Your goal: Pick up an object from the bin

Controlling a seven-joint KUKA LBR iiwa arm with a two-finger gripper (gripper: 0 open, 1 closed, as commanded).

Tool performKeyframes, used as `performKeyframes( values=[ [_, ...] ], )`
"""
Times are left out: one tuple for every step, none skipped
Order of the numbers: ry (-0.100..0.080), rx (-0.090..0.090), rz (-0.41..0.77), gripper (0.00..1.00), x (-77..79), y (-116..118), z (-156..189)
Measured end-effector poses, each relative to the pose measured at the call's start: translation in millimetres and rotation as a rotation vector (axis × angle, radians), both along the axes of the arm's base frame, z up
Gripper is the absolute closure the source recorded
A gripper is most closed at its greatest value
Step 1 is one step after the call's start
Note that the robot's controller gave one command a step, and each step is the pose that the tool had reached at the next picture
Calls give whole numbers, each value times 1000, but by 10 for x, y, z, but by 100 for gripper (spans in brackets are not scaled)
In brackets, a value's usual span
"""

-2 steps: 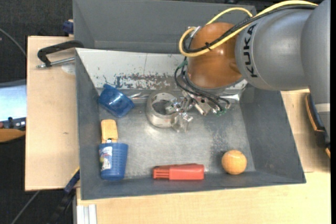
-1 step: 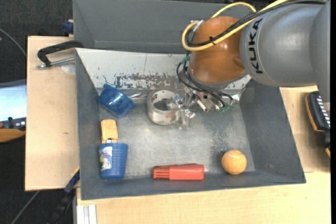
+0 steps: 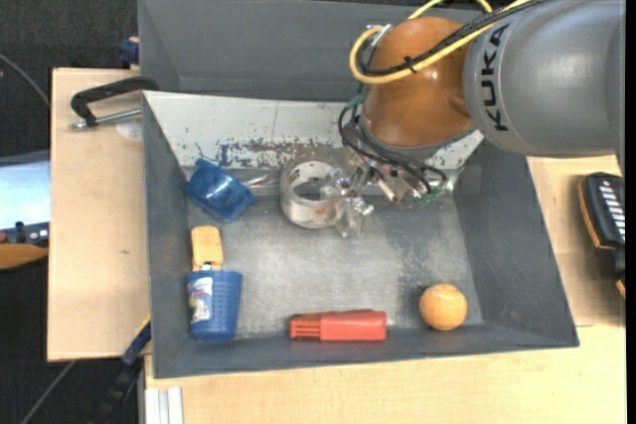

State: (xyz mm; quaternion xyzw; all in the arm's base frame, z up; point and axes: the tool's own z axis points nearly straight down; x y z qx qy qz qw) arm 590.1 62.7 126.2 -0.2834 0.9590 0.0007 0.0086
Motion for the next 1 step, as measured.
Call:
performKeyframes(
  values=[
    [-2,0,0,100,5,2,89]
  ],
)
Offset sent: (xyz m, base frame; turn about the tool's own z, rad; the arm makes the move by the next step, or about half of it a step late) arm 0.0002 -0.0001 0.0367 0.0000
